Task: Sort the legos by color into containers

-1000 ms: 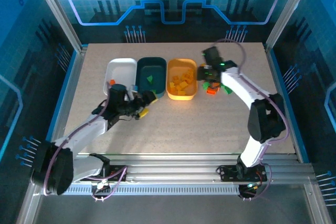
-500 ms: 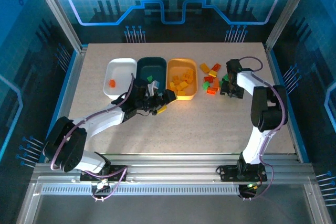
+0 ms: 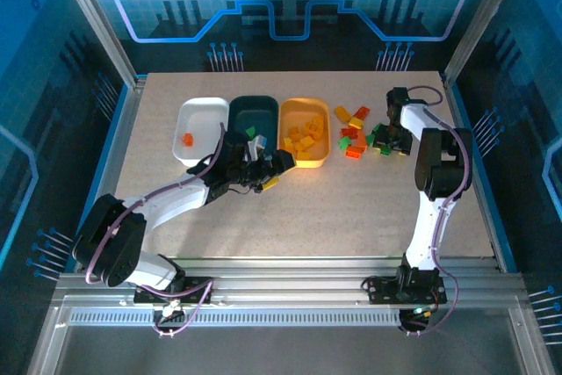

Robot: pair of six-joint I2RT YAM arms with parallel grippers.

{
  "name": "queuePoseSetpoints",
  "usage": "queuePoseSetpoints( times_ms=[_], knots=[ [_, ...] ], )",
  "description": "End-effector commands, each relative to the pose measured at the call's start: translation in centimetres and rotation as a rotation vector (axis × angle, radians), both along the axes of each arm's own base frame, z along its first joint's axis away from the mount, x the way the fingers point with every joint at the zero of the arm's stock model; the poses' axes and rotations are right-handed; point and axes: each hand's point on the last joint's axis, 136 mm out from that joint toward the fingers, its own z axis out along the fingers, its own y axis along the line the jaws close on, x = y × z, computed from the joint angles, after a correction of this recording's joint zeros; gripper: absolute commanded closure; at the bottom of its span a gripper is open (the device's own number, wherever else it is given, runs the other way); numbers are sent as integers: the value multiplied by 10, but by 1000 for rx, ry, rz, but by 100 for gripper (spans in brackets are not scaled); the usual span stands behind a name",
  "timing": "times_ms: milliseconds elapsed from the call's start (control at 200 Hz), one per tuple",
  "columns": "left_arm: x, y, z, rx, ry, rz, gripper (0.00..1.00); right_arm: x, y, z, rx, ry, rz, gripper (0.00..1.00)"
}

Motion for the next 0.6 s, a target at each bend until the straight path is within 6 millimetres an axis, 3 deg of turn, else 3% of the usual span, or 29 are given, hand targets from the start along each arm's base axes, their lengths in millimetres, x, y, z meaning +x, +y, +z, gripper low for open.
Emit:
queuePoseSetpoints(
  times_ms=[0,190,305,410,520,595],
  knots=[
    [4,-2,16,12,-54,-10,1,-9,-13,-11,16,52,-19,39],
    [6,-3,19,14,-62,-10,1,-8,1,-7,100,-13,-35,66],
    [8,4,18,39,-71,-1,1,-15,-3,10,75,-60,-54,72],
    [15,27,17,61,-67,52,1,-23,1,46,46,-140,-47,72],
    [26,72,20,82,-53,172,1,-21,43,95,112,-261,62,70],
    [28,109,20,133,-56,271,1,-17,96,123,133,-328,183,70]
  ],
)
